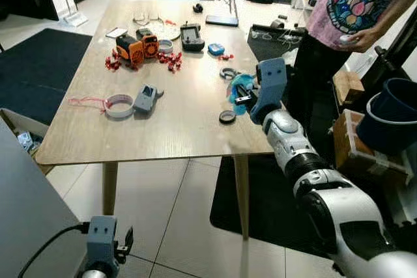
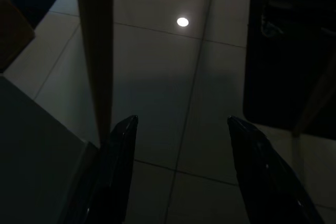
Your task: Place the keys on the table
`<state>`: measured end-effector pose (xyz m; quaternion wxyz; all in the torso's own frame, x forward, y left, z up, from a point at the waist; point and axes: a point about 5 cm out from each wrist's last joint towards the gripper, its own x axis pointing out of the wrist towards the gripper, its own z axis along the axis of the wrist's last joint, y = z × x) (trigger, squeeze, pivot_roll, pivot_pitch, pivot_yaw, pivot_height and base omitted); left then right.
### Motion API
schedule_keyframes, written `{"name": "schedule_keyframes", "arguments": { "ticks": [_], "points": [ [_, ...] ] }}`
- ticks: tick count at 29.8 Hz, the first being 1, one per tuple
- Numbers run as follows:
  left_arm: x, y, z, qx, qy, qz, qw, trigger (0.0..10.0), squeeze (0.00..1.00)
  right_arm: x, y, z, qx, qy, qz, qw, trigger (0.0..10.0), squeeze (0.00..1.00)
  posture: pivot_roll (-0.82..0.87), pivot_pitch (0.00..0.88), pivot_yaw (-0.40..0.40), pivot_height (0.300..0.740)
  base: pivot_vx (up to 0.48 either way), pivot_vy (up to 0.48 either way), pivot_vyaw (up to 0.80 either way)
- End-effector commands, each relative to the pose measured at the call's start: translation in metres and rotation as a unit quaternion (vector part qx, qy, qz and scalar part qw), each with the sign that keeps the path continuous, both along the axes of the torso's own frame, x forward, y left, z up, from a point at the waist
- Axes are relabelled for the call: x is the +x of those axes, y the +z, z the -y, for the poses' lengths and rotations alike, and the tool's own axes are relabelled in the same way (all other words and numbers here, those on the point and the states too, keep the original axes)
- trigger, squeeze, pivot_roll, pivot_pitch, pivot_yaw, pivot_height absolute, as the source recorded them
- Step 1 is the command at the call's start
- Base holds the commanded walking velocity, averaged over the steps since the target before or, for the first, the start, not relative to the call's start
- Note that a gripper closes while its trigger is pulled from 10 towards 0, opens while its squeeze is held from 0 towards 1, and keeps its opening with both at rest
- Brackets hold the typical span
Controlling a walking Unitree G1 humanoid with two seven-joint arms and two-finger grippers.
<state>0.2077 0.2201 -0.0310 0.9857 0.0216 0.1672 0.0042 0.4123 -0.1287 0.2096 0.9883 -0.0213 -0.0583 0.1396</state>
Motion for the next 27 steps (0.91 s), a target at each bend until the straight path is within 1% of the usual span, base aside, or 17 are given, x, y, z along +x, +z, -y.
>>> {"name": "schedule_keyframes", "arguments": {
  "ticks": [1, 3, 13, 20, 27],
  "points": [
    [-0.002, 0.000, 0.000, 0.005, 0.000, 0.003, 1.000, 10.0, 0.00, 0.001, 0.002, 0.003, 0.000, -0.006, 0.001, 1.000, 10.0, 0.00, 0.06, 0.137, -0.053, 0.740, 0.000, 0.000, 0.00],
    [-0.001, 0.002, 0.000, 0.008, 0.002, 0.012, 1.000, 10.0, 0.00, 0.002, 0.006, 0.001, -0.005, -0.004, 0.003, 1.000, 10.0, 0.00, 0.06, 0.149, -0.057, 0.740, 0.000, 0.000, 0.00],
    [-0.001, 0.004, 0.001, 0.011, 0.005, 0.019, 1.000, 10.0, 0.00, 0.004, 0.013, -0.005, -0.006, -0.002, 0.007, 1.000, 10.0, 0.00, 0.07, 0.161, -0.063, 0.740, 0.000, 0.000, 0.00],
    [-0.002, 0.004, 0.000, 0.011, 0.010, 0.018, 1.000, 10.0, 0.00, 0.004, 0.019, -0.013, 0.005, 0.015, 0.017, 1.000, 10.0, 0.00, 0.07, 0.159, -0.066, 0.740, 0.000, 0.000, 0.00],
    [-0.002, 0.004, 0.001, 0.013, 0.011, 0.016, 1.000, 10.0, 0.00, 0.004, 0.019, -0.016, 0.017, 0.025, 0.017, 0.999, 10.0, 0.00, 0.07, 0.153, -0.064, 0.740, 0.000, 0.000, 0.00]
  ]
}}
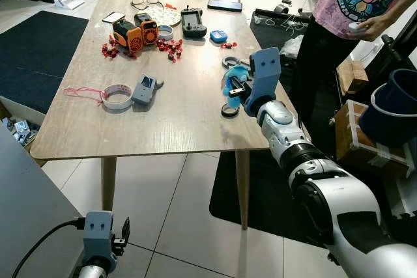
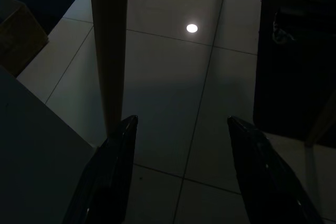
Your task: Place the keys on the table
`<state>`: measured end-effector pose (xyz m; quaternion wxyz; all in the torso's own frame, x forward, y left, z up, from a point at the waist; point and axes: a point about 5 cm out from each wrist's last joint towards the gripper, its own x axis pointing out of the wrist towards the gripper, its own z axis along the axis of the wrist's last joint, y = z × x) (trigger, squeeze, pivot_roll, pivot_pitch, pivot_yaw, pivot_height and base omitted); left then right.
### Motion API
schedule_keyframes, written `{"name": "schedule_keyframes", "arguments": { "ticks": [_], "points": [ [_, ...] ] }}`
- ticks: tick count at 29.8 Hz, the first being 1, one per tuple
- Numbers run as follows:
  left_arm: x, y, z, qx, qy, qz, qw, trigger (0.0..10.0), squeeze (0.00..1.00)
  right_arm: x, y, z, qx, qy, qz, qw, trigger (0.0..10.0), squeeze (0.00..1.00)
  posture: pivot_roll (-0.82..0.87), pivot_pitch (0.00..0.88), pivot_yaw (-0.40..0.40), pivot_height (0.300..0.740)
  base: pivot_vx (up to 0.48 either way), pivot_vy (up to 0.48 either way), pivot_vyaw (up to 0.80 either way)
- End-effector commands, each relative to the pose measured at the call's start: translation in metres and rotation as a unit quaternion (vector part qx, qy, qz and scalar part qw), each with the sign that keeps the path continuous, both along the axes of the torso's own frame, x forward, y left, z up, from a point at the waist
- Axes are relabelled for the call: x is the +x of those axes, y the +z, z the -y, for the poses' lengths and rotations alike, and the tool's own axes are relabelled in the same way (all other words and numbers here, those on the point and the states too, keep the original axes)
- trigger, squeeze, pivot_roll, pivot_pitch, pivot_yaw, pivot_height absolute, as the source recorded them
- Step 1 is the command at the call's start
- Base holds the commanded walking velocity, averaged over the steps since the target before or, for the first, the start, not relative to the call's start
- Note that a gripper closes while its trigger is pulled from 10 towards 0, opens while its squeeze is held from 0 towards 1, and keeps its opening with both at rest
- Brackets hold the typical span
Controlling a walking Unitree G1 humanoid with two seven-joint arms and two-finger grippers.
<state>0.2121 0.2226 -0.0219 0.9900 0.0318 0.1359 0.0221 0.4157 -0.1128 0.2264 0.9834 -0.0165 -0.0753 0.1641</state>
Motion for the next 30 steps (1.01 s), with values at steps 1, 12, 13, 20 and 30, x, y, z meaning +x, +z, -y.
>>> {"name": "schedule_keyframes", "arguments": {
  "ticks": [1, 12, 13, 20, 30],
  "points": [
    [-0.006, -0.005, 0.003, 0.000, -0.004, -0.016, 1.000, 10.0, 0.00, 0.000, 0.002, 0.000, 0.013, 0.002, 0.001, 1.000, 10.0, 0.71, 0.07, 0.153, -0.064, 0.740, 0.000, 0.000, 0.00],
    [-0.004, -0.005, 0.004, -0.001, -0.004, -0.015, 1.000, 10.0, 0.00, 0.002, 0.010, 0.010, 0.025, -0.027, 0.021, 0.999, 10.0, 0.00, 0.06, 0.130, -0.056, 0.740, 0.000, 0.000, 0.00],
    [-0.004, -0.005, 0.004, -0.001, -0.004, -0.015, 1.000, 10.0, 0.00, 0.002, 0.011, 0.011, 0.029, -0.029, 0.022, 0.999, 10.0, 0.00, 0.06, 0.127, -0.054, 0.740, 0.000, 0.000, 0.00],
    [-0.004, -0.005, 0.005, 0.000, -0.007, -0.019, 1.000, 10.0, 0.00, 0.002, 0.010, 0.014, 0.034, -0.032, 0.023, 0.999, 10.0, 1.00, 0.06, 0.127, -0.052, 0.740, 0.000, 0.000, 0.00],
    [-0.007, -0.007, 0.002, 0.002, -0.004, -0.026, 1.000, 10.0, 0.00, 0.002, 0.011, 0.016, 0.027, -0.041, 0.026, 0.998, 10.0, 0.00, 0.07, 0.126, -0.057, 0.740, 0.000, 0.000, 0.00]
  ]
}}
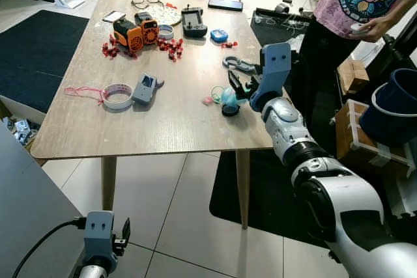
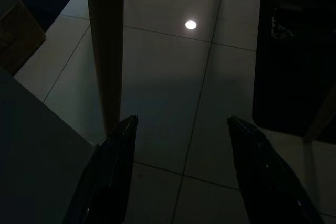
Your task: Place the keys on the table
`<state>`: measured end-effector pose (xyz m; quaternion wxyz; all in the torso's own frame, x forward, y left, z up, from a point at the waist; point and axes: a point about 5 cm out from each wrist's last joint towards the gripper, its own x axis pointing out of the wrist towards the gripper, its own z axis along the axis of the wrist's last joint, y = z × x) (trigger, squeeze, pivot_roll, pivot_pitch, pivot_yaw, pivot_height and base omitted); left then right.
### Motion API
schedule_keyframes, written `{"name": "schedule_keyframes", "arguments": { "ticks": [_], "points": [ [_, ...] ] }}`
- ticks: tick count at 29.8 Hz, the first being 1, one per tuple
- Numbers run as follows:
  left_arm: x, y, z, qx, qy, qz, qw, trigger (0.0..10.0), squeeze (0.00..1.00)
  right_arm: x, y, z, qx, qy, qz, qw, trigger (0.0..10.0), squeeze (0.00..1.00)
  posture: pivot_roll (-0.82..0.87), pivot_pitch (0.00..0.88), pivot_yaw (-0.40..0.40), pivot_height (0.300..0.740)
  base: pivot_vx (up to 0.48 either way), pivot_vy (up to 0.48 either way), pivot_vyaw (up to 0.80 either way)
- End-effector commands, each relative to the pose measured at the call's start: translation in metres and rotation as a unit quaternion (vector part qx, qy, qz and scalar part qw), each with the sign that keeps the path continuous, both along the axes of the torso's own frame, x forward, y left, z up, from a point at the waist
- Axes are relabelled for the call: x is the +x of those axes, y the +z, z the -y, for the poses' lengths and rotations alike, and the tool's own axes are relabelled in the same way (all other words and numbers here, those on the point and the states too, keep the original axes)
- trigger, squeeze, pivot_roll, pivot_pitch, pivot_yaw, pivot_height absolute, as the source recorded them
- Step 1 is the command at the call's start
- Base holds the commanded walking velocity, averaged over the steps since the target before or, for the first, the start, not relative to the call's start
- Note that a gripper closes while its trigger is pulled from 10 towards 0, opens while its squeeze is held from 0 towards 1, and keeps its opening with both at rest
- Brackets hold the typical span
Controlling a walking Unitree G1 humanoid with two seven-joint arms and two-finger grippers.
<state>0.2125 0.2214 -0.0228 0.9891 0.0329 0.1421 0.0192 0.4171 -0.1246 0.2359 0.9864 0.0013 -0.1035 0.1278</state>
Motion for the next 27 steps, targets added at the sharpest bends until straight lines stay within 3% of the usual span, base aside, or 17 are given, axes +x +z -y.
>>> {"name": "schedule_keyframes", "arguments": {
  "ticks": [1, 4, 8, 9, 10, 11, 14, 21, 27],
  "points": [
    [-0.008, -0.006, 0.000, 0.002, -0.001, -0.020, 1.000, 10.0, 0.00, 0.001, 0.002, 0.004, 0.003, -0.008, 0.001, 1.000, 10.0, 0.00, 0.07, 0.126, -0.057, 0.740, 0.000, 0.000, 0.00],
    [-0.009, -0.007, 0.000, 0.003, 0.001, -0.022, 1.000, 10.0, 0.00, 0.001, 0.003, 0.009, 0.005, -0.018, 0.006, 1.000, 10.0, 0.00, 0.07, 0.124, -0.058, 0.740, 0.000, 0.000, 0.00],
    [-0.013, -0.010, -0.004, 0.006, 0.007, -0.031, 0.999, 10.0, 0.00, -0.001, 0.005, 0.050, 0.035, -0.101, 0.022, 0.994, 10.0, 0.00, 0.07, 0.116, -0.061, 0.740, 0.000, 0.000, 0.00],
    [-0.013, -0.010, -0.004, 0.006, 0.007, -0.031, 0.999, 10.0, 0.00, -0.001, 0.005, 0.050, 0.035, -0.101, 0.022, 0.994, 10.0, 0.00, 0.07, 0.116, -0.061, 0.740, 0.000, 0.000, 0.00],
    [-0.015, -0.011, -0.006, 0.007, 0.010, -0.035, 0.999, 10.0, 0.00, -0.006, -0.001, 0.078, 0.058, -0.151, 0.020, 0.987, 10.0, 0.00, 0.07, 0.114, -0.056, 0.740, 0.000, 0.000, 0.00],
    [-0.015, -0.011, -0.006, 0.007, 0.010, -0.035, 0.999, 10.0, 0.00, -0.006, -0.001, 0.078, 0.058, -0.151, 0.020, 0.987, 10.0, 0.00, 0.07, 0.114, -0.056, 0.740, 0.000, 0.000, 0.00],
    [-0.018, -0.012, -0.008, 0.009, 0.010, -0.041, 0.999, 10.0, 0.00, -0.016, -0.014, 0.112, 0.069, -0.200, 0.009, 0.977, 10.0, 0.00, 0.06, 0.114, -0.042, 0.740, 0.000, 0.000, 0.00],
    [-0.016, -0.013, -0.006, 0.009, 0.005, -0.046, 0.999, 10.0, 0.00, -0.028, -0.029, 0.139, 0.054, -0.233, -0.001, 0.971, 10.0, 0.00, 0.06, 0.115, -0.035, 0.740, 0.000, 0.000, 0.00],
    [-0.016, -0.013, -0.005, 0.008, 0.006, -0.046, 0.999, 10.0, 0.00, -0.047, -0.059, 0.167, 0.055, -0.293, -0.027, 0.954, 10.0, 0.00, 0.06, 0.109, -0.043, 0.740, 0.000, 0.000, 0.00]
  ]
}}
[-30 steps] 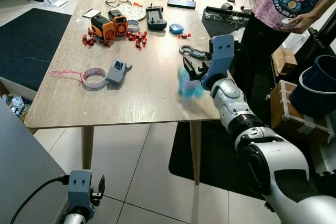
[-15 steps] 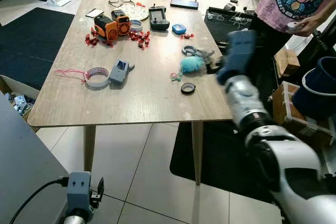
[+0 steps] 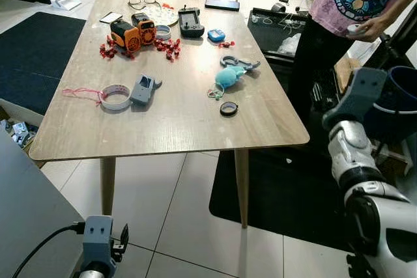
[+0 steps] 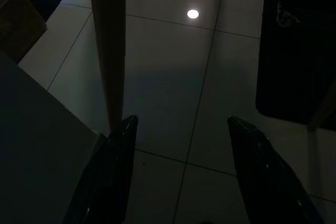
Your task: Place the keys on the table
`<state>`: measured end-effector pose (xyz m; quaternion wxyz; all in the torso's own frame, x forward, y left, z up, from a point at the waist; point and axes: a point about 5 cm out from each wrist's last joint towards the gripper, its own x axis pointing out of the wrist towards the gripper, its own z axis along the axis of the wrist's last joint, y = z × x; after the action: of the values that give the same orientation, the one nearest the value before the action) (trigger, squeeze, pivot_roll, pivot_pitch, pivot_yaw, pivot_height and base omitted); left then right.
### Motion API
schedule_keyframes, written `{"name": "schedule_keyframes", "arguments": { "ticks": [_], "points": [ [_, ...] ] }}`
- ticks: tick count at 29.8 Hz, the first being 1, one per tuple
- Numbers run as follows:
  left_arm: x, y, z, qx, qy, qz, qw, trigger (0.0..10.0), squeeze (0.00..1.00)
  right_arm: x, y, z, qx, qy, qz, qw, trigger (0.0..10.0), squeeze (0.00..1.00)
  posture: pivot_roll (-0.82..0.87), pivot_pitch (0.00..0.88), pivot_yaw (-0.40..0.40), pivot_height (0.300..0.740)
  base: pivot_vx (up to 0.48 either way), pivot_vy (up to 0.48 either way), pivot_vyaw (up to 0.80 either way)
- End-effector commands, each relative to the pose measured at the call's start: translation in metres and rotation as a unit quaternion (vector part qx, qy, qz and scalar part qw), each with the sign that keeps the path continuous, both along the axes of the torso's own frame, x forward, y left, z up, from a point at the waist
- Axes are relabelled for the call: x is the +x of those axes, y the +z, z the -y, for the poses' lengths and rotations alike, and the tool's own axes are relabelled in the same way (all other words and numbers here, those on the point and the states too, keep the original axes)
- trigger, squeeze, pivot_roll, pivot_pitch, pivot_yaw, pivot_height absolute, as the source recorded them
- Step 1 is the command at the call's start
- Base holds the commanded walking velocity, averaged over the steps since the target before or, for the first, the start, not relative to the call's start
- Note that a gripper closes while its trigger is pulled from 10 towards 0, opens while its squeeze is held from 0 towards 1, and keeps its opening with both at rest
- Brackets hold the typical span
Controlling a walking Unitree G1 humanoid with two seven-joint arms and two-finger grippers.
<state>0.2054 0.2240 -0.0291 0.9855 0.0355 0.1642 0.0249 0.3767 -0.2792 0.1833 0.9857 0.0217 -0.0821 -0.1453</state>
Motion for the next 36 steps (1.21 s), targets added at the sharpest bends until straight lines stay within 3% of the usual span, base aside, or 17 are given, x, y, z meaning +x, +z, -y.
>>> {"name": "schedule_keyframes", "arguments": {
  "ticks": [1, 4, 9, 15, 17, 19, 20, 23, 30, 36],
  "points": [
    [-0.009, -0.007, -0.002, 0.005, 0.001, -0.024, 1.000, 10.0, 0.00, -0.011, -0.011, 0.017, 0.017, -0.039, -0.006, 0.999, 10.0, 0.00, 0.06, 0.109, -0.043, 0.740, 0.000, 0.000, 0.00],
    [-0.011, -0.008, -0.004, 0.005, 0.003, -0.026, 1.000, 10.0, 0.00, -0.022, -0.026, 0.029, 0.033, -0.075, -0.017, 0.997, 10.0, 0.00, 0.06, 0.105, -0.045, 0.740, 0.000, 0.000, 0.00],
    [-0.022, -0.013, -0.007, 0.008, 0.013, -0.040, 0.999, 10.0, 0.00, -0.061, -0.074, 0.054, 0.053, -0.143, -0.073, 0.986, 10.0, 0.00, 0.06, 0.090, -0.050, 0.740, 0.000, 0.000, 0.00],
    [-0.027, -0.017, -0.008, 0.008, 0.018, -0.050, 0.999, 10.0, 0.00, -0.087, -0.107, 0.060, 0.065, -0.167, -0.120, 0.976, 10.0, 0.00, 0.06, 0.084, -0.053, 0.740, 0.000, 0.000, 0.00],
    [-0.029, -0.018, -0.008, 0.008, 0.020, -0.055, 0.998, 10.0, 0.00, -0.102, -0.129, 0.058, 0.072, -0.173, -0.159, 0.969, 10.0, 0.00, 0.06, 0.081, -0.054, 0.740, 0.000, 0.000, 0.00],
    [-0.031, -0.020, -0.007, 0.007, 0.022, -0.060, 0.998, 10.0, 0.00, -0.117, -0.157, 0.046, 0.067, -0.150, -0.229, 0.959, 10.0, 0.00, 0.05, 0.079, -0.055, 0.740, 0.000, 0.000, 0.00],
    [-0.031, -0.020, -0.007, 0.007, 0.022, -0.060, 0.998, 10.0, 0.00, -0.117, -0.157, 0.046, 0.067, -0.150, -0.229, 0.959, 10.0, 0.00, 0.05, 0.079, -0.055, 0.740, 0.000, 0.000, 0.00],
    [-0.032, -0.022, -0.005, 0.005, 0.023, -0.065, 0.998, 10.0, 0.00, -0.136, -0.189, 0.025, 0.086, -0.111, -0.301, 0.943, 10.0, 0.00, 0.06, 0.075, -0.055, 0.740, 0.000, 0.000, 0.00],
    [-0.031, -0.023, -0.003, 0.003, 0.025, -0.069, 0.997, 10.0, 0.00, -0.156, -0.221, -0.006, 0.086, -0.040, -0.379, 0.920, 10.0, 0.00, 0.06, 0.068, -0.052, 0.740, 0.000, 0.000, 0.00],
    [-0.028, -0.024, -0.001, -0.001, 0.030, -0.071, 0.997, 10.0, 0.00, -0.161, -0.237, -0.045, 0.021, 0.077, -0.438, 0.895, 10.0, 0.00, 0.06, 0.065, -0.051, 0.740, 0.000, 0.000, 0.00]
  ]
}}
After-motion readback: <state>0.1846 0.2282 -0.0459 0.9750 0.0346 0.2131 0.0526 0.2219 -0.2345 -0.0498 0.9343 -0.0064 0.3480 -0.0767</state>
